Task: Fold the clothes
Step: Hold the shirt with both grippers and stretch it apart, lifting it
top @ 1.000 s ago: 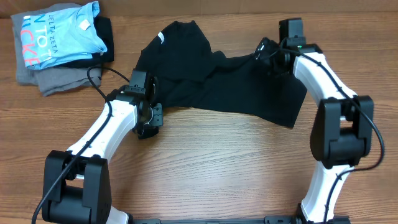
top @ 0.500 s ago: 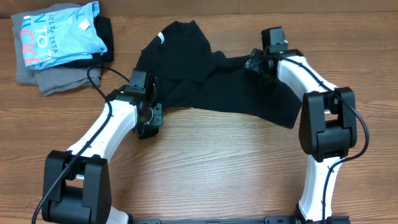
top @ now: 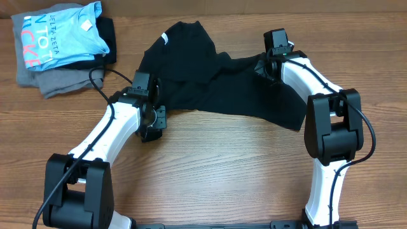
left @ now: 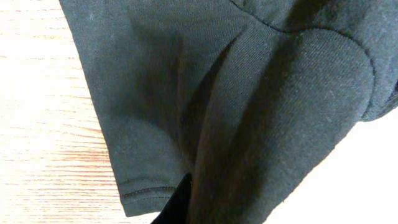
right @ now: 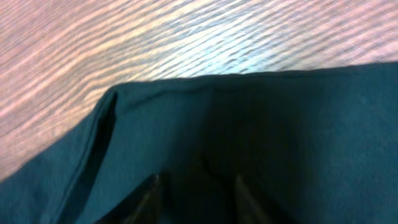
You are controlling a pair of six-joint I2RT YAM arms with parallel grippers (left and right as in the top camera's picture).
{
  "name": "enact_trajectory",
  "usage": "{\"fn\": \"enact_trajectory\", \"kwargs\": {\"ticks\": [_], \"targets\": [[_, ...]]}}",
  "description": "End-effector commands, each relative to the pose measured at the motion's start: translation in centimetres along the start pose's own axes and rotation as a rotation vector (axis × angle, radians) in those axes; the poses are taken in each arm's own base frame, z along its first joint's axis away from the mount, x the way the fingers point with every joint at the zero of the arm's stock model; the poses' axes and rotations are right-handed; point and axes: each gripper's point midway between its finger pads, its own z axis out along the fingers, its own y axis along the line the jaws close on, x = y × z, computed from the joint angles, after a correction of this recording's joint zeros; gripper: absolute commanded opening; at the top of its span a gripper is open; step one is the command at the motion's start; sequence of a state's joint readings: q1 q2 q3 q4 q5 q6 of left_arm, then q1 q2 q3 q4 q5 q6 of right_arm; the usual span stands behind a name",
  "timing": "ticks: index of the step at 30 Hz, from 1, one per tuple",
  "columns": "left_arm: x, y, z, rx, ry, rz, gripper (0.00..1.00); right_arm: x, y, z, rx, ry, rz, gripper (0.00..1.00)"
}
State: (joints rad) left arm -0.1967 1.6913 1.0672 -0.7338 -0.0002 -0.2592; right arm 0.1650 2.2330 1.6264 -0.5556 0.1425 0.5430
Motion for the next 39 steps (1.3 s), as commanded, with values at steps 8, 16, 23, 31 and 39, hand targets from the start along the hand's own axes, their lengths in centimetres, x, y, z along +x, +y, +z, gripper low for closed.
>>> {"fn": "enact_trajectory", "kwargs": {"ticks": [8, 16, 23, 31, 39], "targets": [[-0.6, -0.5, -0.3, 0.01, -0.015, 0.003, 0.09, -0.1, -0.5, 0.3, 0.023, -0.007, 0.007, 0.13], [-0.6, -0.5, -0.3, 0.01, -0.015, 0.004, 0.09, -0.1, -0.5, 0.3, 0.023, -0.007, 0.01, 0.04], [-0.5, -0.4, -0.6, 0.006, -0.003, 0.003, 0.04, -1.0, -1.3, -3.0, 0.053, -0.012, 0.076, 0.04], [-0.1, -0.2, -4.3, -0.013, 0.047, 0.003, 0.04, -2.9, -2.0, -14.9, 0.021, -0.077, 0.118, 0.04], [2.0, 0.5, -7.8, -0.04, 0.116, -0.004, 0.04, -0.7, -5.1, -26.2, 0.012, -0.087, 0.169, 0.04]]}}
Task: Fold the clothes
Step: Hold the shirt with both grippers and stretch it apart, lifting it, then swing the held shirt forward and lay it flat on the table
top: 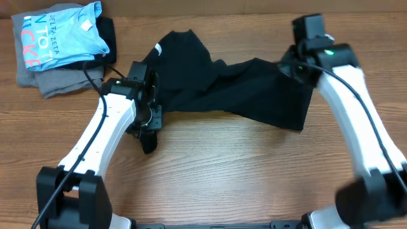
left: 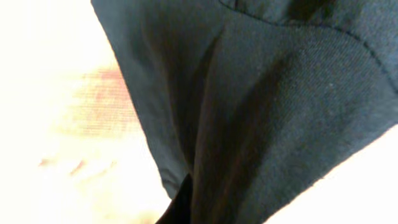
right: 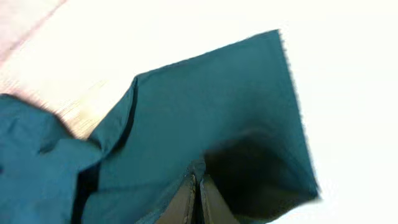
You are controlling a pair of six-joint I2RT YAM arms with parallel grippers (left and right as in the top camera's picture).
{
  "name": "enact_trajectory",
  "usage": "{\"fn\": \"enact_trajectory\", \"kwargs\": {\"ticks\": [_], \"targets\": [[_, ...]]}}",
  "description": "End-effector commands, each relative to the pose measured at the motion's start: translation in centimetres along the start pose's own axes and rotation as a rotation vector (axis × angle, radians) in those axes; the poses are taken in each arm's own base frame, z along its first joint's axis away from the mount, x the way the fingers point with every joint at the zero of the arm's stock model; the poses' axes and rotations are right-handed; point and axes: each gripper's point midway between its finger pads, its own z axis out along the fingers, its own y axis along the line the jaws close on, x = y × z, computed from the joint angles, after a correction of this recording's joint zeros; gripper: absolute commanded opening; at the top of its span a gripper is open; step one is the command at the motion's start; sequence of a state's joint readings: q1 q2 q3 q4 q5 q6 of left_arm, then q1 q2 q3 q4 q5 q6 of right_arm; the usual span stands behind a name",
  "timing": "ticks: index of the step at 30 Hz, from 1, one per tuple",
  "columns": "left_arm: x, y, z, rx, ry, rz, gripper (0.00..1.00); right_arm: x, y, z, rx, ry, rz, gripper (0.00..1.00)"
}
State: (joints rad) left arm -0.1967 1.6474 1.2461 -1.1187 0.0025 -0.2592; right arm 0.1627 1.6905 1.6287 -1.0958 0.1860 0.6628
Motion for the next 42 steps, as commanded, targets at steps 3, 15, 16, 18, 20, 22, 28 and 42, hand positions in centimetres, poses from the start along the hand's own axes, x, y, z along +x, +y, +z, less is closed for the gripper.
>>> {"fn": "enact_trajectory", "kwargs": {"ticks": [3, 15, 16, 18, 20, 22, 28, 42], "targets": [[1.2, 0.3, -2.7, -0.009, -0.011, -0.003, 0.04, 0.3, -2.8, -8.0, -0.037, -0.068, 0.074, 0.04], [4.8, 0.0, -3.4, 0.025, 0.129, -0.036, 0.04, 3.0, -7.8, -19.9, -0.19, -0.224, 0.132, 0.04], [4.9, -0.2, -3.7, 0.04, 0.123, -0.061, 0.04, 3.1, -8.1, -20.5, -0.201, -0.236, 0.135, 0.04], [5.0, -0.8, -4.7, 0.083, 0.094, -0.076, 0.04, 3.4, -8.5, -21.5, -0.221, -0.257, 0.139, 0.04], [5.0, -1.3, -6.6, 0.131, 0.029, -0.074, 0.04, 3.7, -8.9, -22.4, -0.241, -0.277, 0.14, 0.04], [5.0, -1.6, -9.2, 0.172, -0.053, -0.068, 0.04, 3.9, -9.2, -23.0, -0.253, -0.291, 0.139, 0.04], [6.7, -2.7, -20.6, 0.325, -0.389, -0.027, 0.04, 4.7, -9.4, -23.9, -0.281, -0.276, 0.131, 0.04], [14.8, -0.7, -37.4, 0.527, -0.846, 0.024, 0.04, 4.4, -11.7, -36.8, -0.489, -0.49, 0.145, 0.04]]}}
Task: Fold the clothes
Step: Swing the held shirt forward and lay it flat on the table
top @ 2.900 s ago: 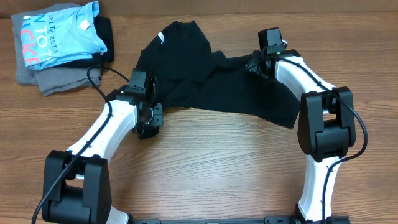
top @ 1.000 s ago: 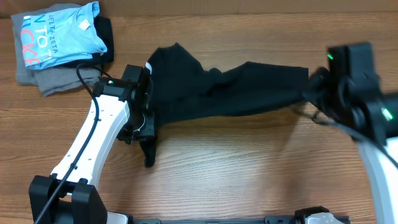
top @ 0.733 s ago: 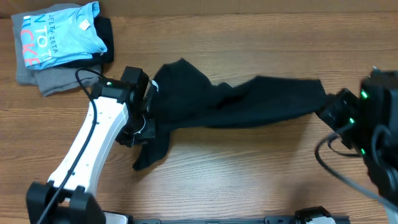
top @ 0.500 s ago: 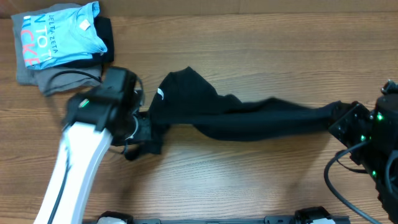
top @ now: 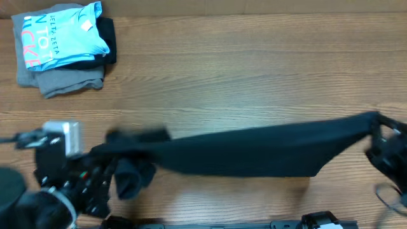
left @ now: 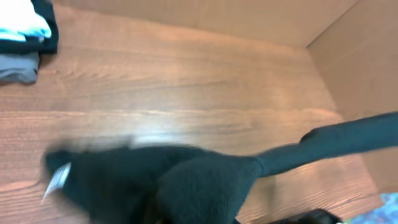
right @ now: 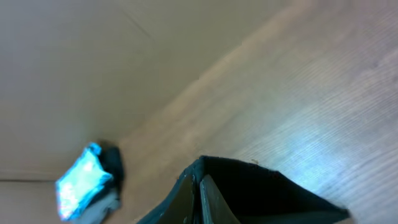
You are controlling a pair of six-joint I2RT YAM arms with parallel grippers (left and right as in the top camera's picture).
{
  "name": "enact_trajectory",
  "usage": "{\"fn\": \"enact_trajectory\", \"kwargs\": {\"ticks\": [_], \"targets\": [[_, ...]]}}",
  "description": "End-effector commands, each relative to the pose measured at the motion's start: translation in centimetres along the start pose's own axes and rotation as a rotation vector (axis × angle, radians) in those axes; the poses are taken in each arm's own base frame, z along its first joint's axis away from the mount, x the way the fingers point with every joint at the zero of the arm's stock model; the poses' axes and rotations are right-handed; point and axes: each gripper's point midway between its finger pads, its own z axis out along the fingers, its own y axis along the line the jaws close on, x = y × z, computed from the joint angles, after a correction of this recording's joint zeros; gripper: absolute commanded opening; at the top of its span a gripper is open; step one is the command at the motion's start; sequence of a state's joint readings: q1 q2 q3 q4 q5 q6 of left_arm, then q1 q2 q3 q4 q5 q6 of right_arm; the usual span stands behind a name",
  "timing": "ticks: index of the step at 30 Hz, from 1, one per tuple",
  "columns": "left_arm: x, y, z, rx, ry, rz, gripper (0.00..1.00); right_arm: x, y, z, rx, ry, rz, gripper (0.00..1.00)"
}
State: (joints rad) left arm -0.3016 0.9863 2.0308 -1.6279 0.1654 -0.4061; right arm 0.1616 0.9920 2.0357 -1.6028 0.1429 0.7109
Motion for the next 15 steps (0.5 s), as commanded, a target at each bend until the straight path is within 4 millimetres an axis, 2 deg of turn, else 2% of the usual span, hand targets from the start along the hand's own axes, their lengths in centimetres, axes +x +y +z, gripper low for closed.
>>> {"fn": "enact_trajectory", "kwargs": {"ticks": [1, 2, 4, 7, 11, 15], "targets": [[-1.4, -0.9, -1.9, 0.031, -0.072, -0.009, 0.04, -2.0, 0.8, -3.8, -0.08, -0.109, 0.005, 0.04], [-2.1, -0.8, -2.7, 0.017, -0.118, -0.005, 0.04, -2.6, 1.3, -4.9, -0.11, -0.142, -0.004, 0.04], [-3.0, 0.0, -3.2, -0.032, -0.174, -0.005, 0.04, -3.2, 1.7, -5.7, -0.139, -0.172, 0.001, 0.04], [-4.3, 1.5, -2.7, -0.127, -0.21, -0.012, 0.04, -3.8, 2.2, -5.4, -0.144, -0.189, 0.004, 0.04], [-5.8, 2.7, 0.4, -0.224, -0.165, -0.016, 0.04, -4.5, 2.4, -2.3, -0.064, -0.165, 0.004, 0.04], [-8.2, 4.2, 5.6, -0.342, -0.108, -0.016, 0.04, -5.5, 2.4, 2.7, 0.067, -0.137, 0.039, 0.04]]}}
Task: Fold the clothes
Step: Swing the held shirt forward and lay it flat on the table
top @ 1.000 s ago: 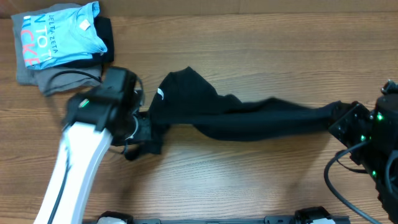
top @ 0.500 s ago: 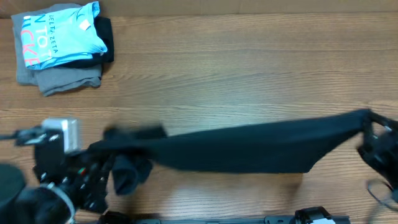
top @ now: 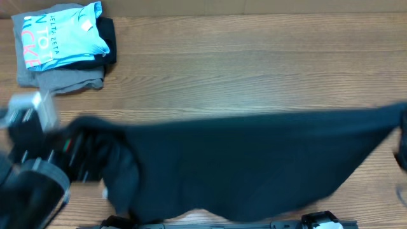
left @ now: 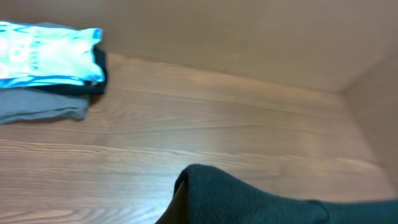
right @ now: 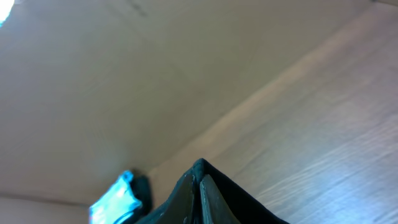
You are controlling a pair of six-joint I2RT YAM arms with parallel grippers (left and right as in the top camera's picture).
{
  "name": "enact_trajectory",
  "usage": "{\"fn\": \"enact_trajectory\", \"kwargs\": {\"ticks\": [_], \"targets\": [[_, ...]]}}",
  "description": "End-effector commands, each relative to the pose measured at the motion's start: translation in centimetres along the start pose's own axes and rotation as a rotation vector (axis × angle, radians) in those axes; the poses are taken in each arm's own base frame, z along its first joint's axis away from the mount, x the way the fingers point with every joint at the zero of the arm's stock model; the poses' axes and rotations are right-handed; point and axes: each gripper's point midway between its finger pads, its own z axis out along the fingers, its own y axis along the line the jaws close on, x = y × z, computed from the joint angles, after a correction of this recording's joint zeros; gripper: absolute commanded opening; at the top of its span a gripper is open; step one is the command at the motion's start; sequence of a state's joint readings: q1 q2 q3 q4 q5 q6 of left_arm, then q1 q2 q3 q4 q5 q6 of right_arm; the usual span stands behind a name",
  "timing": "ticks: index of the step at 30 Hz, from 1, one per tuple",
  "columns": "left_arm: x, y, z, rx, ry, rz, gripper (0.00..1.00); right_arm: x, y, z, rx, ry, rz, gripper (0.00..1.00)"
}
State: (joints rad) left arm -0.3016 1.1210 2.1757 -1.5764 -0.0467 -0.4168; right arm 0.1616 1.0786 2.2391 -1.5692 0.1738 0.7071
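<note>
A black garment (top: pixel 241 165) hangs stretched wide across the front of the table in the overhead view, lifted high toward the camera. My left gripper (top: pixel 70 152) is shut on its left end, and the cloth (left: pixel 249 202) drapes over the jaws in the left wrist view. My right gripper (right: pixel 199 186) is shut on the right end, the fabric (right: pixel 249 208) pinched between its fingers; in the overhead view that gripper sits at the right edge, almost out of frame. The folded stack (top: pixel 60 44) lies at the far left corner.
A pile of folded clothes, light blue shirt (left: pixel 43 53) on top of grey and black ones, rests at the back left of the wooden table (top: pixel 241 70). A cardboard wall (right: pixel 124 74) rises behind the table.
Both grippers have risen higher with the black garment. It now shows as a broad spread sheet across the front, where it was a narrow taut band before.
At first the black garment lay crumpled at the back of the table with both grippers down on its edges. Then both were shut on the cloth with it lifted slightly. Then it was pulled taut at the front, and now hangs spread wide.
</note>
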Motion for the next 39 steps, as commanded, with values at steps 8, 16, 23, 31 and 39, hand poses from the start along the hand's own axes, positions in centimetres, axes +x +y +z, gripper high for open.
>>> {"fn": "enact_trajectory", "kwargs": {"ticks": [8, 16, 23, 31, 39], "targets": [[-4.6, 2.7, 22.4, -0.379, 0.105, 0.107, 0.04, -0.1, -1.5, 20.5, 0.398, 0.043, -0.057, 0.04], [0.3, 6.8, 40.6, -0.46, 0.257, 0.175, 0.1, 4.7, -6.2, 36.6, 0.566, 0.141, -0.091, 0.04], [7.5, 11.0, 50.1, -0.513, 0.385, 0.198, 0.84, 8.8, -14.3, 45.2, 0.715, 0.217, -0.089, 0.26], [7.9, 11.8, 48.6, -0.525, 0.464, 0.214, 1.0, 9.0, -18.3, 44.6, 0.755, 0.355, -0.126, 1.0], [2.6, 8.0, 40.0, -0.487, 0.465, 0.217, 1.0, 7.3, -15.7, 39.4, 0.68, 0.419, -0.057, 1.0]]}}
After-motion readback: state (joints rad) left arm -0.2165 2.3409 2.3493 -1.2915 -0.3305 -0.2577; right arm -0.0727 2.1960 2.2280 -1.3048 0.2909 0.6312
